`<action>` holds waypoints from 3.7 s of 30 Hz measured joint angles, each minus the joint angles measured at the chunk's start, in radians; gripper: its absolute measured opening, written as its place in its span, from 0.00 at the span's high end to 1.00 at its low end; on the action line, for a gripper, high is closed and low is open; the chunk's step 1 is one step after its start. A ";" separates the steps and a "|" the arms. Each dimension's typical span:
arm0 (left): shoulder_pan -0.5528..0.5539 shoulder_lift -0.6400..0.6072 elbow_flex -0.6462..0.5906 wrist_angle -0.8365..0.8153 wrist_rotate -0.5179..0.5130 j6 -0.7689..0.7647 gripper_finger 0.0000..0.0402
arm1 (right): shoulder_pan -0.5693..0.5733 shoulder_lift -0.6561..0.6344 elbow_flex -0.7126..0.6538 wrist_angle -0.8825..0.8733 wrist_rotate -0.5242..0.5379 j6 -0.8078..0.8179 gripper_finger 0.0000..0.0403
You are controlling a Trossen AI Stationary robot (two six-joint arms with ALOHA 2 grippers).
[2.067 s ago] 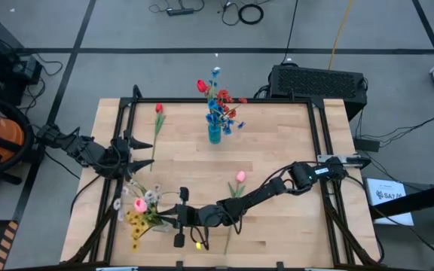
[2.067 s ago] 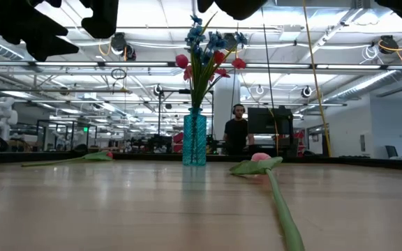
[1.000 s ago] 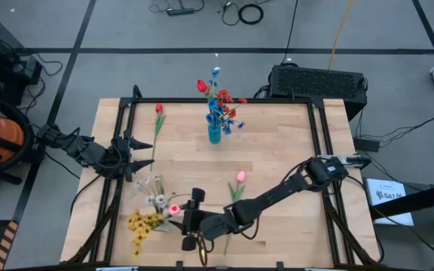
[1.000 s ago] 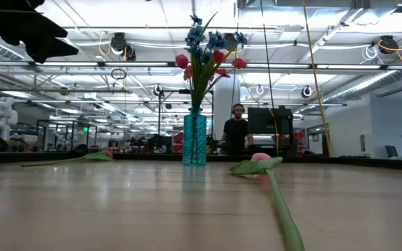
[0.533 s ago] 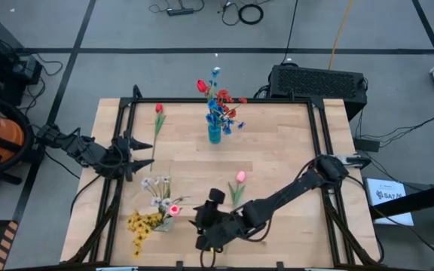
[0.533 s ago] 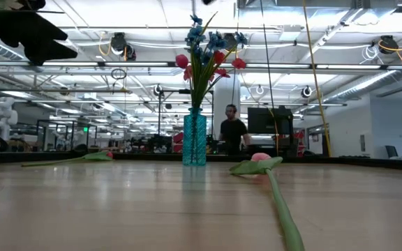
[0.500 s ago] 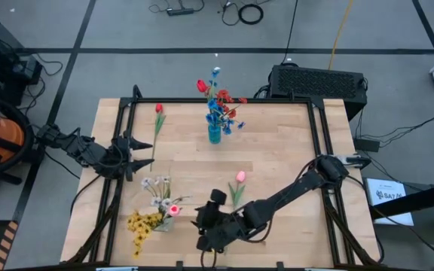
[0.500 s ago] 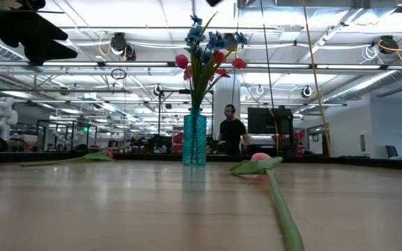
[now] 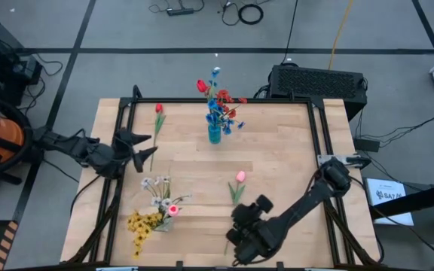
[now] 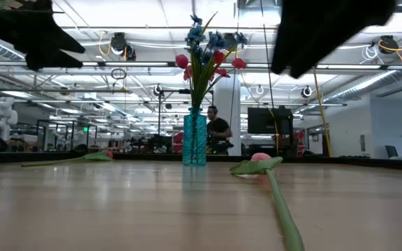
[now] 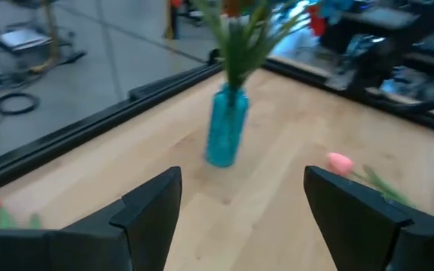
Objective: Sort flowers into vase by color
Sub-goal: Put the red tulip into the blue flower vase
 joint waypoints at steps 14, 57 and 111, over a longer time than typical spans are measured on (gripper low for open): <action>0.438 0.362 0.099 0.037 0.205 -0.058 0.29 | 0.041 0.000 -0.130 -0.019 -0.020 0.276 0.55; 1.123 1.153 0.118 0.214 0.558 0.027 0.30 | 0.009 0.001 -0.139 0.185 0.033 0.288 0.55; 0.970 0.431 0.113 0.825 1.105 0.227 0.97 | 0.009 0.002 -0.290 0.501 0.151 0.130 0.55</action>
